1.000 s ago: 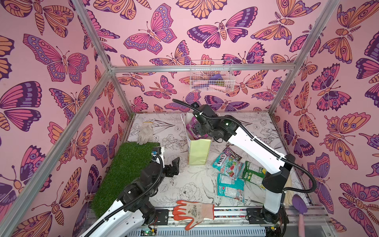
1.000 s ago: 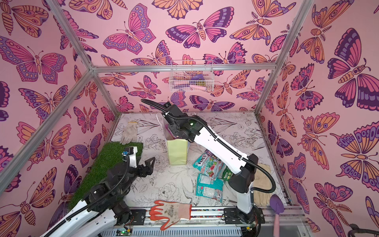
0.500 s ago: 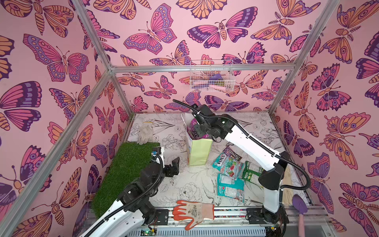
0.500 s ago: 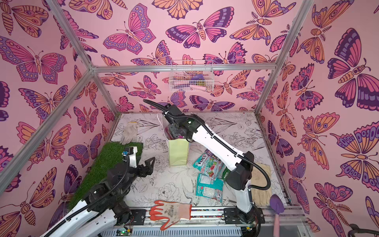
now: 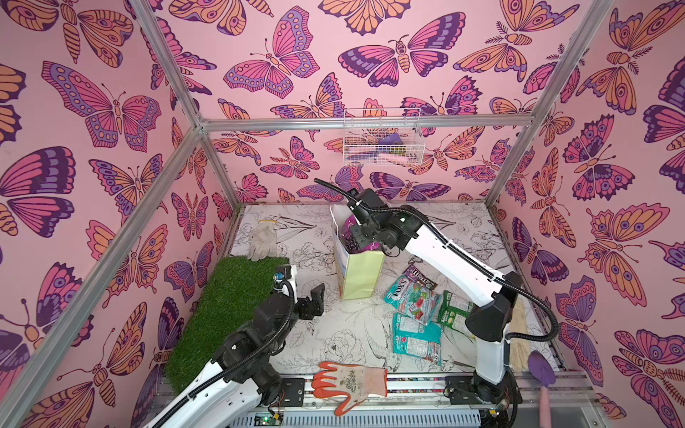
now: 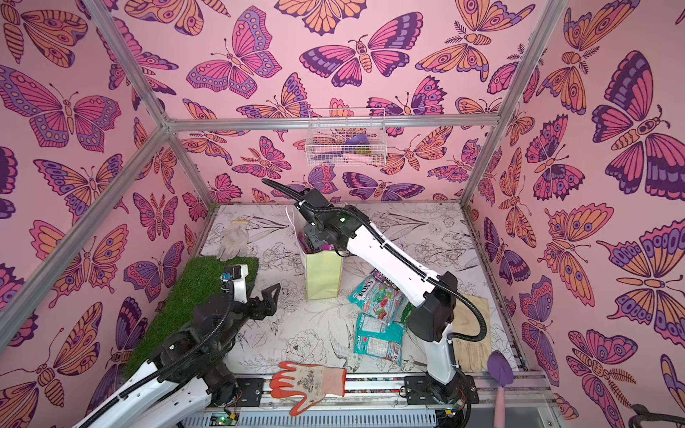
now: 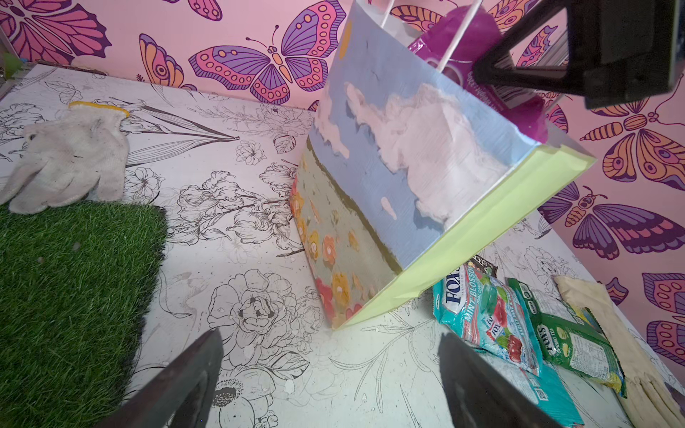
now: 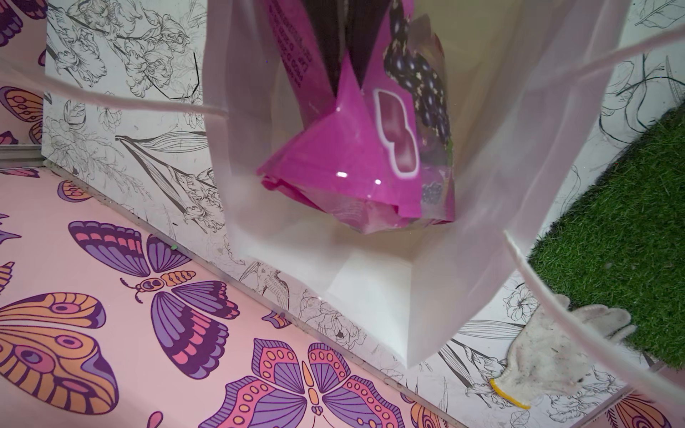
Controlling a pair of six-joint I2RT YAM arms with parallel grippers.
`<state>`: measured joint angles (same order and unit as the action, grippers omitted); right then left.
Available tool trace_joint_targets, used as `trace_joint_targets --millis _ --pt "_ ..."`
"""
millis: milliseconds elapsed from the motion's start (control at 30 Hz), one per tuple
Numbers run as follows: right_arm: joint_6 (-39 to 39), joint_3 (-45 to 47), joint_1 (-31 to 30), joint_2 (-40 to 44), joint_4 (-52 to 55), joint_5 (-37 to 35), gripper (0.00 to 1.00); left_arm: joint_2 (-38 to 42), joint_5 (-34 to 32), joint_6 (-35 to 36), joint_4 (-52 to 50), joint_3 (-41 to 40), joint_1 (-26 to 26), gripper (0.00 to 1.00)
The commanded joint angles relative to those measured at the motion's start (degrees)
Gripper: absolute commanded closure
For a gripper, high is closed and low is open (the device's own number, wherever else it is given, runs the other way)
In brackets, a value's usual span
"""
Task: Place the snacks into the paper bag
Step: Place the snack in the paper bag.
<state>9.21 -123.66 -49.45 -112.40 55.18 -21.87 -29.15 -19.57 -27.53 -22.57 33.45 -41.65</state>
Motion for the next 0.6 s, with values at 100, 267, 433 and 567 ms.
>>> trace_joint_targets --millis 100,267,433,567 --pt "1.58 -2.20 0.63 -0.14 -1.43 0.85 1.00 1.02 -1.26 -0.15 -0.88 -1.24 -0.32 0.07" --pt "1.76 -2.21 0.67 -0.24 -1.54 1.38 1.00 1.37 -1.25 -0.24 -1.02 -1.54 -0.28 0.07" --pt "1.95 -2.13 0.63 -0.28 -1.53 1.86 1.00 1.50 -1.21 -0.40 -0.99 -1.72 -0.28 0.07" --pt "2.37 -2.20 0.60 -0.57 -1.61 2.68 1.00 1.46 -1.25 -0.51 -1.04 -1.72 -0.28 0.07"
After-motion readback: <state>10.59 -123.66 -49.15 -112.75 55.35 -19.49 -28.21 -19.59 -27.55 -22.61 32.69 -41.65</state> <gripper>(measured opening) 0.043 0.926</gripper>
